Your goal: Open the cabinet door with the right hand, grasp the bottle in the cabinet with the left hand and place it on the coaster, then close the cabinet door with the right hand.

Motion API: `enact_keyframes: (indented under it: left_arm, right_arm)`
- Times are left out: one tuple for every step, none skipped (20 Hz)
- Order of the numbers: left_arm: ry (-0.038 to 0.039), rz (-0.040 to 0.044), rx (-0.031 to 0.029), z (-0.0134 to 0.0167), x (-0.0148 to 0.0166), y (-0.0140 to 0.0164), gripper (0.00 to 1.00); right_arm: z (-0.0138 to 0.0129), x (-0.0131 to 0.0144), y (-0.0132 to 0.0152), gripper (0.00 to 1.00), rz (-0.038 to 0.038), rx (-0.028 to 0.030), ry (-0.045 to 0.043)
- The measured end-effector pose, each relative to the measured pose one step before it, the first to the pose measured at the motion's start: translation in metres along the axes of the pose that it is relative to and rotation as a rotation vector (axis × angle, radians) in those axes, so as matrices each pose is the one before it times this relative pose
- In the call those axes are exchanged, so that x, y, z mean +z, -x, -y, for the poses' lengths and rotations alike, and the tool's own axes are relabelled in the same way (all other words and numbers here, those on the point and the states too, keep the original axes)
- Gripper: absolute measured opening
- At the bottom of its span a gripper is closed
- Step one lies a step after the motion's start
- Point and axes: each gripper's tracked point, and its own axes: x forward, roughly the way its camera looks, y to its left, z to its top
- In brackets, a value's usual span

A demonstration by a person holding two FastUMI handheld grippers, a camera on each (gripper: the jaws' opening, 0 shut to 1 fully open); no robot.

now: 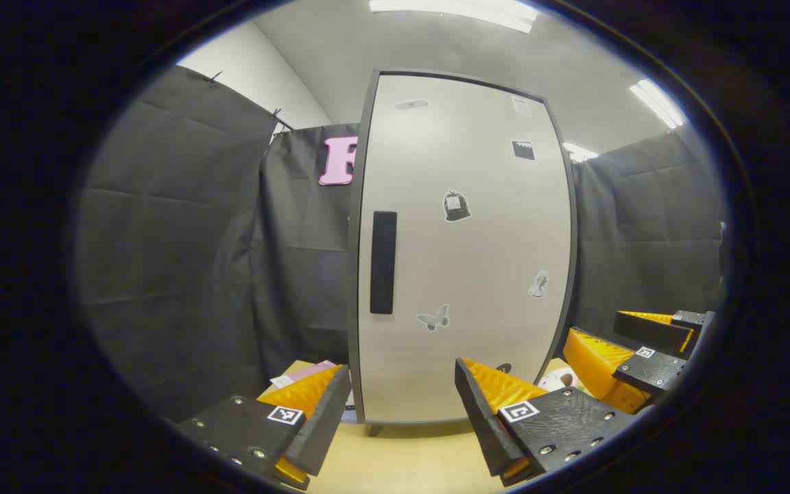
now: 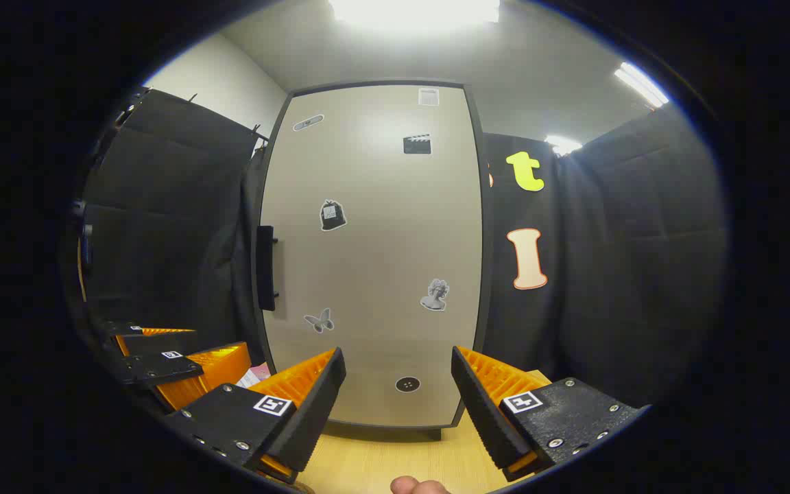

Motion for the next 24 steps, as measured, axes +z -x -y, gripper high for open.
enact_keyframes:
  left_arm:
    - [-0.00423, 0.00422, 0.0012, 0.00019, 0.00066, 0.00006, 0.88]
    - [-0.00508, -0.00324, -0.00182, 0.00029, 0.00048, 0.00046, 0.88]
    - [-0.00168, -0.00145, -0.00193, 0.00044, 0.00006, -0.00039, 0.88]
    - [0.0055, -0.00147, 0.00096, 0.00013, 0.00026, -0.00145, 0.88]
    - [0.00915, -0.00267, -0.00558, 0.0018, -0.0009, -0.00076, 0.88]
    - [0.00817, -0.00301, 0.00184, -0.00018, -0.00002, -0.00072, 0.88]
    - [0.00419, -0.00163, 0.00244, -0.00163, -0.00067, -0.00058, 0.88]
    - [0.00078, -0.00093, 0.00169, -0.0008, 0.00002, -0.00077, 0.88]
    - [0.00267, 0.00188, 0.00222, -0.00087, -0.00015, -0.00068, 0.88]
    - [0.00367, -0.00026, 0.0009, -0.00089, 0.00076, -0.00033, 0.88]
    - [0.0045, -0.0014, -0.00057, 0.00005, -0.0001, 0.00011, 0.88]
    - [0.00497, 0.00106, -0.00029, 0.00021, 0.00087, -0.00093, 0.88]
    - [0.00067, -0.00135, 0.00026, 0.0001, -0.0005, -0.00134, 0.88]
    - [-0.0023, -0.00049, 0.00066, -0.00012, 0.00034, -0.00036, 0.88]
    - [-0.00217, -0.00068, -0.00329, 0.00156, -0.00046, -0.00043, 0.88]
    - [-0.00283, -0.00109, -0.00147, 0.00083, 0.00032, -0.00022, 0.88]
    - [-0.00324, 0.00151, 0.00069, 0.00003, 0.00061, 0.00053, 0.88]
    - [-0.00029, 0.00402, -0.00278, 0.00074, 0.00107, 0.00049, 0.88]
    - [-0.00099, 0.00263, -0.0046, 0.00158, 0.00069, -0.00019, 0.88]
    - [-0.0033, 0.00156, 0.00121, 0.00004, 0.00067, -0.00008, 0.88]
    - [-0.00285, 0.00266, 0.00069, -0.00085, 0.00081, 0.00106, 0.88]
    - [0.00089, 0.00392, -0.0039, 0.00051, 0.00076, 0.00014, 0.88]
    - [0.00015, 0.00115, -0.00026, 0.00004, 0.00047, 0.00015, 0.88]
    - [-0.00235, -0.00176, 0.00162, -0.00101, -0.00028, 0.0004, 0.94]
  right_arm:
    - [0.00015, 0.00011, -0.00007, 0.96, -0.00144, -0.00226, 0.00009]
    - [0.00046, 0.00046, -0.00006, 0.96, -0.00163, -0.00323, 0.001]
    - [-0.00021, -0.00035, 0.00004, 0.96, -0.00148, -0.00063, -0.00321]
    - [-0.00061, -0.00069, -0.00039, 0.96, -0.00192, 0.00137, -0.0041]
    - [0.00056, 0.0003, -0.00004, 0.96, -0.00275, -0.00192, -0.00192]
    - [0.00053, 0.00047, -0.00048, 0.96, 0.00013, -0.00158, -0.00089]
    - [0.00018, 0.00125, -0.00065, 0.96, 0.0029, -0.0001, 0.00016]
    - [0.00037, 0.00062, -0.00029, 0.96, 0.00175, -0.00099, 0.00166]
    - [0.00094, 0.00076, 0.00021, 0.96, -0.00059, -0.00233, 0.00178]
    - [-0.0004, -0.00069, -0.00064, 0.96, -0.00016, 0.00103, 0.00005]
    - [0.00043, -0.00015, -0.00041, 0.96, -0.00075, -0.00053, -0.00048]
    - [0.00039, -0.00079, -0.00013, 0.96, -0.00115, -0.00028, 0.00044]
    - [-0.00047, 0.00078, -0.00057, 0.96, -0.00024, 0.00109, 0.00027]
    - [0.00066, 0.0005, -0.00026, 0.96, 0.0009, 0.00006, 0.00012]
    - [0.0002, 0.00137, -0.00006, 0.96, 0.00217, -0.0005, -0.00023]
    - [-0.00054, 0.00025, -0.00011, 0.96, 0.0017, 0.00171, -0.00039]
    - [0.00016, 0.00092, -0.00038, 0.96, 0.00187, 0.00048, 0.00021]
    - [0.00048, 0.0004, -0.00043, 0.96, 0.0014, -0.0014, -0.00001]
    - [-0.00025, 0.00069, -0.00032, 0.96, -0.0002, 0.00113, -0.0013]
    - [0.00001, -0.00048, 0.00089, 0.96, -0.00081, 0.00017, -0.00126]
    - [-0.00025, 0.00019, -0.00006, 0.96, -0.00014, 0.00076, -0.00099]
    - [-0.00014, -0.00051, 0.00045, 0.96, 0.00064, 0.00044, 0.00054]
    - [0.00041, -0.00039, 0.00049, 0.96, 0.00006, -0.00339, 0.00366]
    - [-0.00004, -0.00077, 0.00035, 0.96, 0.00031, -0.00191, 0.00364]
